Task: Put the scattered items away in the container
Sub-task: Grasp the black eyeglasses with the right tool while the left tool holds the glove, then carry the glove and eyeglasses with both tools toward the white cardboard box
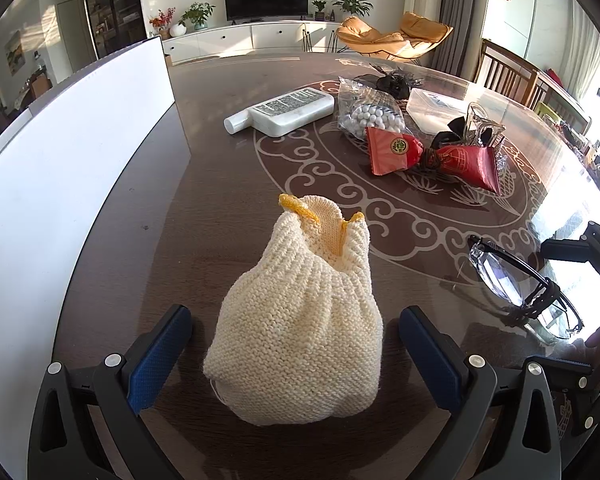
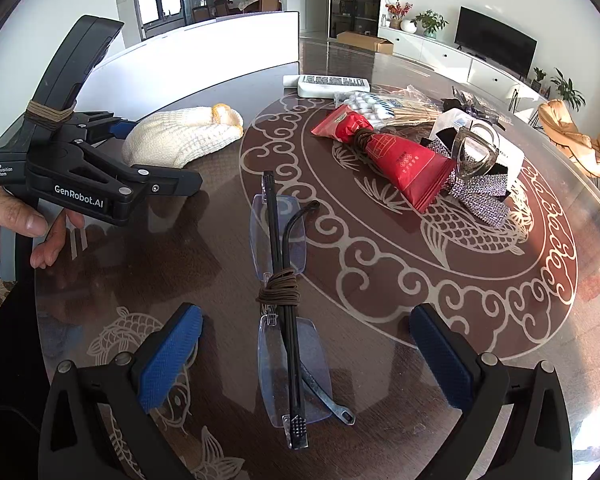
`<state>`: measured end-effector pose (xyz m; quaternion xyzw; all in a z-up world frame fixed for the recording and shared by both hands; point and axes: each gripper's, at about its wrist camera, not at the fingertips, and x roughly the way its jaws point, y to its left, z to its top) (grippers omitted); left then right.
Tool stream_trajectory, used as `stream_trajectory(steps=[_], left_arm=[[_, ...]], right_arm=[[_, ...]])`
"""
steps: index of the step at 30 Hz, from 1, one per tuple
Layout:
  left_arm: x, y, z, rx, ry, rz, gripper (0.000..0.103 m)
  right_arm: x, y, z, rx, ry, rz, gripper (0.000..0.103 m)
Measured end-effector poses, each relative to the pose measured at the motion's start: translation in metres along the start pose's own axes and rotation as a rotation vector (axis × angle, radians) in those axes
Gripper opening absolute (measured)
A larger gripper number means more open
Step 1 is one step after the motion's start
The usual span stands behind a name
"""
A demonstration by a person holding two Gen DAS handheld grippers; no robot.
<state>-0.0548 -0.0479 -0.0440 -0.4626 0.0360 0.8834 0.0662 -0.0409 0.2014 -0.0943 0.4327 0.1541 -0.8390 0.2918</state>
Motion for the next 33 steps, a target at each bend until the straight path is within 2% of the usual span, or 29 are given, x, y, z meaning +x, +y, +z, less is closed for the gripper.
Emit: stream_trajectory(steps=[8,13,15,16,18,19,20,21,22,23,24,26,29,33], left_arm=[[0.001,0.005,0.002,0.104,0.044,-0.069,0.103],[0.007,0.001,0.011,0.097,0.119,-0.055,0.103],[0.007,-0.001,0.012,0.100,0.120,-0.057,0.103],[0.007,-0.002,0.011,0.101,0.112,-0.057,0.103],[0.005,-0.002,0.007,0.097,0.094,-0.054,0.103],[0.003,-0.003,0.006,0.098,0.084,-0.056,0.100],[0.001,-0.005,0.005,0.102,0.076,-0.059,0.094],[-0.001,-0.006,0.005,0.108,0.071,-0.064,0.090],[-0.004,-0.008,0.006,0.114,0.066,-0.069,0.076],[-0.006,-0.009,0.007,0.120,0.063,-0.072,0.056],[-0.008,-0.010,0.008,0.121,0.065,-0.086,0.047],[-0.011,-0.011,0.008,0.110,0.075,-0.122,0.043],[-0.021,-0.019,0.002,0.124,0.054,-0.130,0.042],[-0.035,-0.023,-0.012,0.078,0.032,-0.173,0.042]], right_arm=[[0.000,0.000,0.000,-0.002,0.000,0.003,0.103],[0.008,-0.002,0.010,-0.050,0.006,0.033,0.103],[0.011,-0.005,0.016,-0.066,0.024,0.045,0.103],[0.012,-0.004,0.017,-0.072,0.032,0.047,0.100],[0.008,-0.003,0.020,-0.091,0.020,0.062,0.074],[0.005,-0.004,0.021,-0.091,0.020,0.063,0.050],[0.004,-0.006,0.023,-0.082,0.027,0.061,0.030],[0.003,-0.008,0.023,-0.068,0.033,0.055,0.024],[0.003,-0.011,0.023,-0.054,0.036,0.062,0.019],[0.002,-0.014,0.022,-0.042,0.035,0.068,0.017],[0.000,-0.015,0.021,-0.030,0.036,0.072,0.017],[-0.003,-0.017,0.019,-0.008,0.041,0.067,0.016],[-0.017,-0.010,0.017,-0.003,0.012,0.060,0.016],[-0.037,0.001,0.015,-0.003,-0.027,0.054,0.016]])
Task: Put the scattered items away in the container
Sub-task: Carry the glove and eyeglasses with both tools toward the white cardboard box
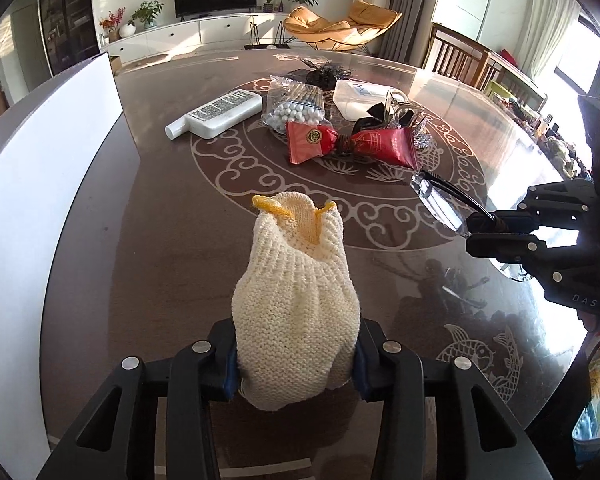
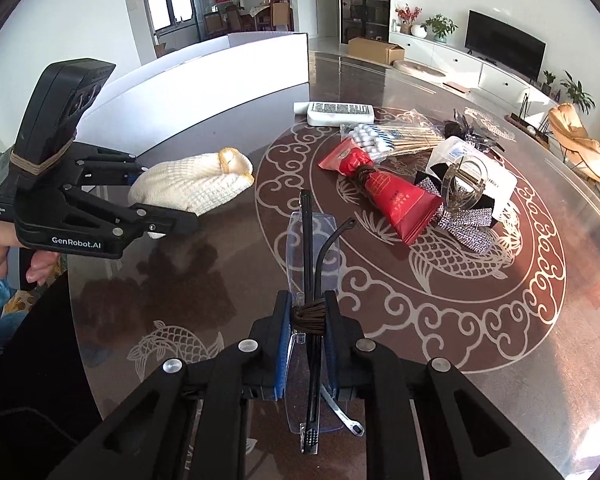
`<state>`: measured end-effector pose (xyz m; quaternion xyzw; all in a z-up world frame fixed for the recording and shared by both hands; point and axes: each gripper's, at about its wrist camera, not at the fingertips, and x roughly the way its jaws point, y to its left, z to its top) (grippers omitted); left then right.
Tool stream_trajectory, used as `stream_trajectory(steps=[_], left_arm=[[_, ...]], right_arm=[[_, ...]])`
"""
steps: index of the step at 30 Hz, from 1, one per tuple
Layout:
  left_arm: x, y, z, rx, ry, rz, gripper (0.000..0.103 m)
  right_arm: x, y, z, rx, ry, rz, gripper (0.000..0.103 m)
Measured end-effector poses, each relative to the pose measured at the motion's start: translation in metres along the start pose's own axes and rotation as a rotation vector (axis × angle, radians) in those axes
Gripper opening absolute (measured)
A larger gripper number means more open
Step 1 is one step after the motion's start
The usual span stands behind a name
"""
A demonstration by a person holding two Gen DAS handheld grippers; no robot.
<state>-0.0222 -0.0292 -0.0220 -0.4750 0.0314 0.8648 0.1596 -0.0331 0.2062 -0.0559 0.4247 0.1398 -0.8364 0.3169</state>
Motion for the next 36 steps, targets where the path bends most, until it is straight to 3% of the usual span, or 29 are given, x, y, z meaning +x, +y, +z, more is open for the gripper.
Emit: stream_trajectory(steps=[15,23,31,36], left_arm=[[-0.018,-0.017,-0.026,-0.043,-0.020,-0.016,0.042],[-0.035,-0.006,-0.017,-0.077,-0.044,-0.024,0.042],[-0.112,0.043,0.021,-0.128,-0.178,-0.030,0.042],[-0.159,0.112,0.039,-0.197,-0.244,0.062,0.042]], right_arm=[[-0.003,0.013,-0.007,0.091,-0.036,0.037,0.016],[-0.003,0.022,0.006,0.068,-0.037,0.057,0.016],[-0.022,0.046,0.081,-0.014,-0.104,0.081,0.016],[-0.024,0.084,0.154,-0.094,-0.162,0.130,0.016]])
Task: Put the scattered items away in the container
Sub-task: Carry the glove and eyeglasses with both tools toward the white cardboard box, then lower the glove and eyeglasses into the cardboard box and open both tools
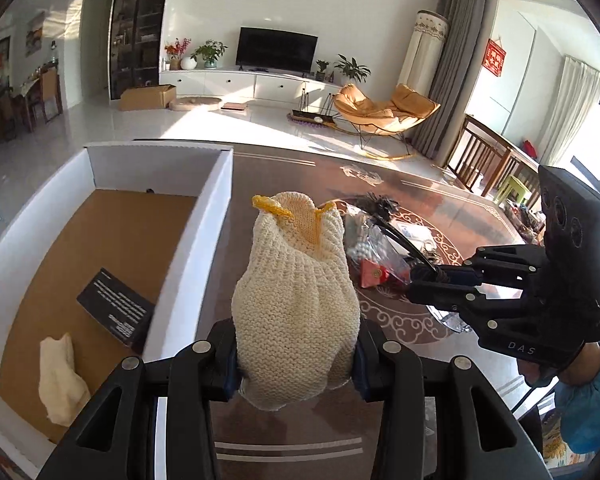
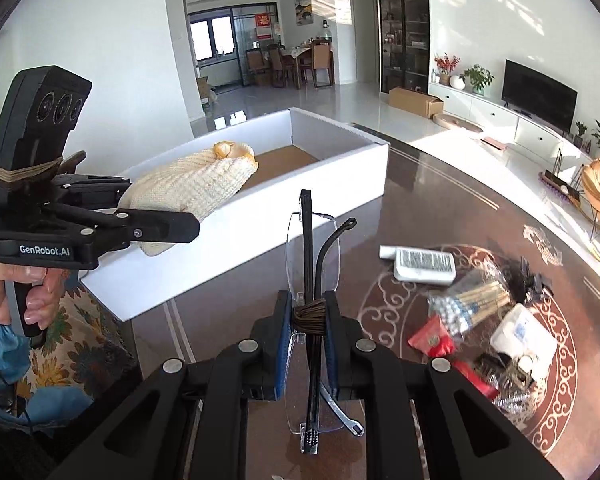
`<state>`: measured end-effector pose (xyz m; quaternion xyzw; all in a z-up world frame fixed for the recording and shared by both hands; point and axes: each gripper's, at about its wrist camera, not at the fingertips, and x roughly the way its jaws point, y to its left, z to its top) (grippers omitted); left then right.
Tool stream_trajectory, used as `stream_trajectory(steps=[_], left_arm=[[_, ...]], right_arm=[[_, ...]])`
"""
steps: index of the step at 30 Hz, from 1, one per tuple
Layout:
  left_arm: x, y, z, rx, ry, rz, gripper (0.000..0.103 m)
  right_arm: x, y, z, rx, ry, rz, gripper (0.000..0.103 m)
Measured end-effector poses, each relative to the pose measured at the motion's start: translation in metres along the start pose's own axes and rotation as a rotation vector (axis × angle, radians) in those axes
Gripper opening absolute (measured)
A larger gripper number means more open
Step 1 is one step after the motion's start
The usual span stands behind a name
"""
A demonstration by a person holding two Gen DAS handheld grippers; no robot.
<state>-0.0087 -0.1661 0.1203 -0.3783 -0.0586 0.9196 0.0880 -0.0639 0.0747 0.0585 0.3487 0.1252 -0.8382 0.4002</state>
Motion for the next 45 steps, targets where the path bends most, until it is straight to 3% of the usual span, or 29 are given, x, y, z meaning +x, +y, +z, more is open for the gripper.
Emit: stream_trajectory(steps=[5,9,14,22,30,31,32,33,34,35,40,45], left_arm=[[-0.007,0.077,0.031,-0.114,-0.036,0.106,0.042],[0.020,0.128,0.046,-0.208,-0.014,0.180,0.042],[0.063,0.174,0.050,-0.313,0.032,0.196,0.042],[0.124,0.209,0.047,-0.381,0.125,0.200,0.042],[0.146,0.227,0.019,-0.435,0.191,0.242,0.047],[0.148,0.229,0.017,-0.442,0.201,0.246,0.051],[0.150,0.231,0.016,-0.448,0.213,0.253,0.056],[0.150,0.233,0.016,-0.452,0.219,0.263,0.060],[0.150,0.237,0.018,-0.453,0.221,0.274,0.072],[0.150,0.237,0.018,-0.453,0.216,0.286,0.084],[0.146,0.247,0.021,-0.483,0.195,0.343,0.087],[0.144,0.253,0.017,-0.509,0.195,0.348,0.087]], right_arm=[[0.039,0.027,0.072,-0.041,-0.042,0.049,0.016],[0.088,0.031,0.124,-0.026,-0.047,0.055,0.016],[0.150,0.015,0.167,0.018,-0.017,0.036,0.016],[0.230,-0.023,0.197,0.130,0.067,-0.005,0.016],[0.281,-0.006,0.202,0.018,0.161,-0.049,0.016],[0.285,-0.003,0.202,0.013,0.170,-0.047,0.018],[0.291,-0.001,0.203,0.011,0.192,-0.046,0.027],[0.298,0.002,0.201,0.007,0.219,-0.052,0.038],[0.302,0.004,0.199,0.002,0.237,-0.063,0.065],[0.304,0.006,0.198,-0.006,0.240,-0.072,0.070],[0.298,0.019,0.196,-0.042,0.218,-0.085,0.070],[0.288,0.022,0.194,-0.041,0.180,-0.085,0.070]])
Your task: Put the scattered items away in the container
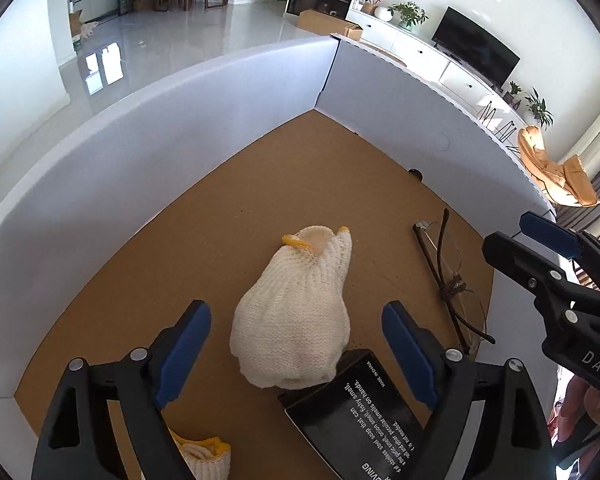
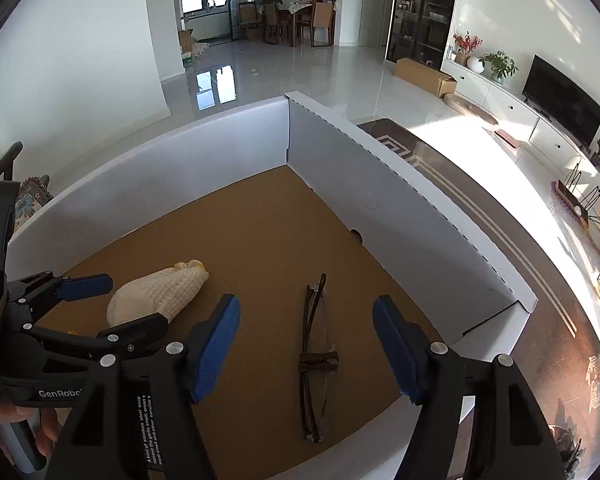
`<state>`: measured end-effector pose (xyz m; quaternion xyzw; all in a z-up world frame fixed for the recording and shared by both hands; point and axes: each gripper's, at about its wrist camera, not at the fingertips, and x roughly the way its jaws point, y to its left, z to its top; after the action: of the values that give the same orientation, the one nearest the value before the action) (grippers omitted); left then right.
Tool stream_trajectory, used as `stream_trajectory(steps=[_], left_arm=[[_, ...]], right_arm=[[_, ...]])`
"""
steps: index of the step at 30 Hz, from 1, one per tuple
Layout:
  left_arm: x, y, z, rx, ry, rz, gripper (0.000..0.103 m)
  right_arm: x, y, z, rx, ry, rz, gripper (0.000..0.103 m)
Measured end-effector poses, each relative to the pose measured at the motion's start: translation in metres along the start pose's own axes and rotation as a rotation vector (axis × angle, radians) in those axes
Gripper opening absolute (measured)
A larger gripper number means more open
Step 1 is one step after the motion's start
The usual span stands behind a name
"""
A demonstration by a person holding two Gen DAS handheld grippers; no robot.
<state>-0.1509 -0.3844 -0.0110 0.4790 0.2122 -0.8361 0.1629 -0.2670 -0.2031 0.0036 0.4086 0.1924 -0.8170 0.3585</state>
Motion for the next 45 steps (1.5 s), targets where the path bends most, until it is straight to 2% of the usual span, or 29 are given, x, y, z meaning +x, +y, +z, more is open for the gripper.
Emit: stream_trajectory(steps=[8,16,21,26,30,35,37,40,42,45], left_arm=[[-0.011,-0.003,-0.005,0.005,0.006,-0.035,0.087],[-0.028,0.009,-0.001,0.006,0.008,-0.156,0.087],[-0.039,0.020,-0.007,-0.034,-0.016,-0.128,0.087],[-0.076,0.006,-0.020,-0.025,-0.110,-0.112,0.087],[-0.129,-0.038,-0.038,0.078,-0.209,-0.175,0.087],[-0.184,-0.119,-0.085,0.285,-0.282,-0.306,0.087],[-0.190,-0.151,-0.110,0.355,-0.268,-0.364,0.088],[-0.180,-0.194,-0.155,0.452,-0.216,-0.425,0.088],[-0.163,-0.222,-0.187,0.516,-0.175,-0.450,0.088],[-0.123,-0.255,-0.229,0.572,-0.070,-0.495,0.088]], right_arm=[[-0.013,0.002,-0.002,0.019,-0.030,0.026,0.070],[-0.039,0.001,-0.002,0.029,-0.082,0.031,0.070],[-0.060,-0.006,-0.007,0.085,-0.126,0.062,0.070],[-0.090,-0.013,-0.032,0.116,-0.189,0.055,0.070],[-0.132,-0.025,-0.086,0.139,-0.257,0.026,0.070],[-0.182,-0.053,-0.193,0.156,-0.247,-0.073,0.070],[-0.202,-0.069,-0.242,0.191,-0.232,-0.121,0.070],[-0.230,-0.094,-0.316,0.267,-0.192,-0.193,0.070],[-0.249,-0.108,-0.363,0.320,-0.170,-0.244,0.070],[-0.269,-0.126,-0.421,0.395,-0.146,-0.323,0.070]])
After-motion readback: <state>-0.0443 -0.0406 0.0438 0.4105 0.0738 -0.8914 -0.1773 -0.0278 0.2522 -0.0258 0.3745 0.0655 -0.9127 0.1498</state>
